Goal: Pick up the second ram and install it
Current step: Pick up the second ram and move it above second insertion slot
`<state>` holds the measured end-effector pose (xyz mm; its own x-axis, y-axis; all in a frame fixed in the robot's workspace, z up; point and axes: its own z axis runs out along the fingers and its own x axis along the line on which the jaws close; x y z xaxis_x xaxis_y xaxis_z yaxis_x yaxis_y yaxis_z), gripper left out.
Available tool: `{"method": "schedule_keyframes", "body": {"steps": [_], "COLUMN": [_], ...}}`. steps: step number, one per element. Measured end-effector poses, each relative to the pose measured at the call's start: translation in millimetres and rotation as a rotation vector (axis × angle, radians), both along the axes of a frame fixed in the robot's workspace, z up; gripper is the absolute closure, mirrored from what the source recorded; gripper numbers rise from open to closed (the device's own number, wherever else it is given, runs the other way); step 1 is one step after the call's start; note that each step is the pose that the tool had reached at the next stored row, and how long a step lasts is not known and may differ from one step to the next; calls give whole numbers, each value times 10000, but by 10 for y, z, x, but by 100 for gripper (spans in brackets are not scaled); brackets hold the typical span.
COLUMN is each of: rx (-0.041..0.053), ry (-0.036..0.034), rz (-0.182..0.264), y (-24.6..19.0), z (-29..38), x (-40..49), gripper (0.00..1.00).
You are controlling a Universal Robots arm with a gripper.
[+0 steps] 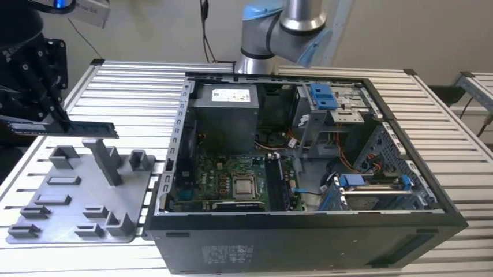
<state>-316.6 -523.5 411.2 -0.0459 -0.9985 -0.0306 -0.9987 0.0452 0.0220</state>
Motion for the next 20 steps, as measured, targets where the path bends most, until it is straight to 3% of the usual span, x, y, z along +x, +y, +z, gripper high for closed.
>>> {"method": "schedule_keyframes", "body": {"steps": [12,20], "rx": [0,0], "ry": [16,28], "rz": [0,1], "y": [0,0], "z": [0,0], "x": [313,574], "gripper": [86,86]}}
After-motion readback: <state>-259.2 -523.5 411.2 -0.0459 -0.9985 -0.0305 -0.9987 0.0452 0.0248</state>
